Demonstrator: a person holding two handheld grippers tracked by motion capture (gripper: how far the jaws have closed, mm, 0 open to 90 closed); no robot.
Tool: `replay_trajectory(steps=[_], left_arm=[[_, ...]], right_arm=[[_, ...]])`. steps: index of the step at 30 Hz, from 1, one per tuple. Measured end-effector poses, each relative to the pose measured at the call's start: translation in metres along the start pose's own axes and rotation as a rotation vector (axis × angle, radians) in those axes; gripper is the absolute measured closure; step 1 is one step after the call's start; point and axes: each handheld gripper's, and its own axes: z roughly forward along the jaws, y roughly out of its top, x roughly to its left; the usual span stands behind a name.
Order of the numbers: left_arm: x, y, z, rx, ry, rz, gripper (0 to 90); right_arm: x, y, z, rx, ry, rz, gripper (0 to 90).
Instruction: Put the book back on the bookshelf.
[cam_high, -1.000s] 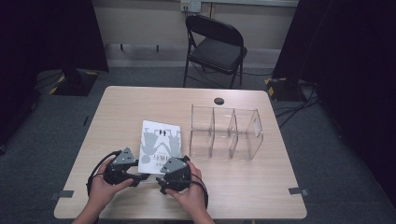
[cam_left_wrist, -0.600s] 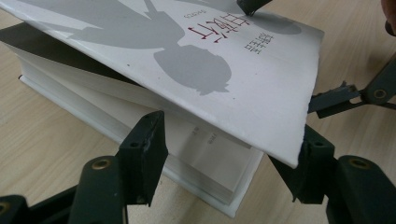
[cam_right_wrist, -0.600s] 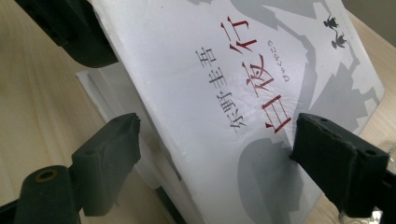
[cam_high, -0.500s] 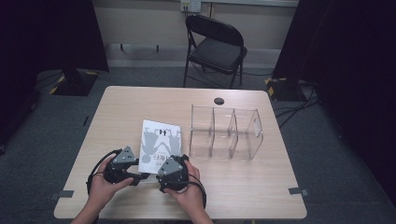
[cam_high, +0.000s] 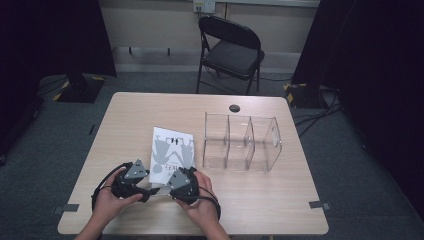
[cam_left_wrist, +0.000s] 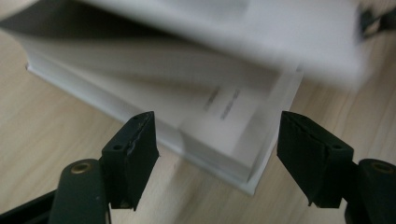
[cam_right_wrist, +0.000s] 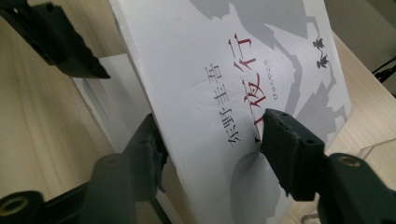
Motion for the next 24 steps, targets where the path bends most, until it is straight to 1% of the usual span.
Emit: replay_trajectory(steps=[1,2,3,4,5,7,8,9,10,12,13,14,17,18,20,21,23,24], left_arm=[[0.0,0.0,0.0,0.0,0.0,0.0,28.8],[0.003,-0.007,0.002,0.029,0.022,-0.008,28.6],[0.006,-0.01,0.003,0.039,0.024,-0.016,28.4],[0.006,-0.01,0.003,0.039,0.024,-0.016,27.7],[0.01,-0.015,0.004,0.036,0.014,-0.051,25.6],[0.013,-0.016,0.004,0.035,0.013,-0.063,24.0],[0.014,-0.015,0.003,0.037,0.016,-0.053,23.9],[0.014,-0.015,0.003,0.037,0.016,-0.053,24.0],[0.016,-0.015,0.001,0.038,0.032,-0.046,24.4],[0.02,-0.017,-0.002,0.052,0.041,-0.042,25.7],[0.021,-0.018,-0.002,0.057,0.042,-0.048,25.5],[0.023,-0.02,-0.002,0.064,0.041,-0.053,25.3],[0.023,-0.022,0.001,0.076,0.044,-0.054,25.2],[0.023,-0.022,0.004,0.092,0.04,-0.044,25.2],[0.021,-0.021,0.006,0.098,0.044,-0.028,25.1],[0.021,-0.021,0.006,0.106,0.036,-0.023,24.9],[0.021,-0.02,0.007,0.102,0.026,-0.021,25.4],[0.021,-0.021,0.007,0.094,0.028,-0.03,25.3]], right_arm=[[-0.001,0.001,-0.002,0.003,-0.002,0.004,44.7],[-0.002,0.002,-0.004,0.003,-0.006,0.004,46.8],[-0.003,0.003,-0.005,0.004,-0.007,0.006,48.3],[-0.003,0.003,-0.005,0.004,-0.007,0.006,48.3],[-0.004,0.005,-0.008,0.017,-0.015,-0.001,51.6],[-0.006,0.007,-0.01,0.027,-0.018,-0.002,53.9],[-0.007,0.008,-0.011,0.031,-0.021,-0.005,54.9],[-0.007,0.008,-0.011,0.031,-0.021,-0.005,54.9],[-0.009,0.01,-0.012,0.04,-0.013,-0.004,56.0],[-0.011,0.012,-0.013,0.053,-0.015,-0.004,57.2],[-0.012,0.013,-0.014,0.056,-0.012,-0.007,57.5],[-0.013,0.013,-0.015,0.056,-0.009,0.001,57.8],[-0.018,0.015,-0.017,0.057,-0.001,0.013,58.6],[-0.019,0.016,-0.018,0.067,0.002,0.013,59.0],[-0.021,0.016,-0.019,0.074,0.002,0.012,59.6],[-0.023,0.017,-0.02,0.078,0.004,0.019,60.0],[-0.027,0.019,-0.023,0.083,0.007,0.03,60.8],[-0.029,0.021,-0.024,0.086,0.006,0.033,61.5]])
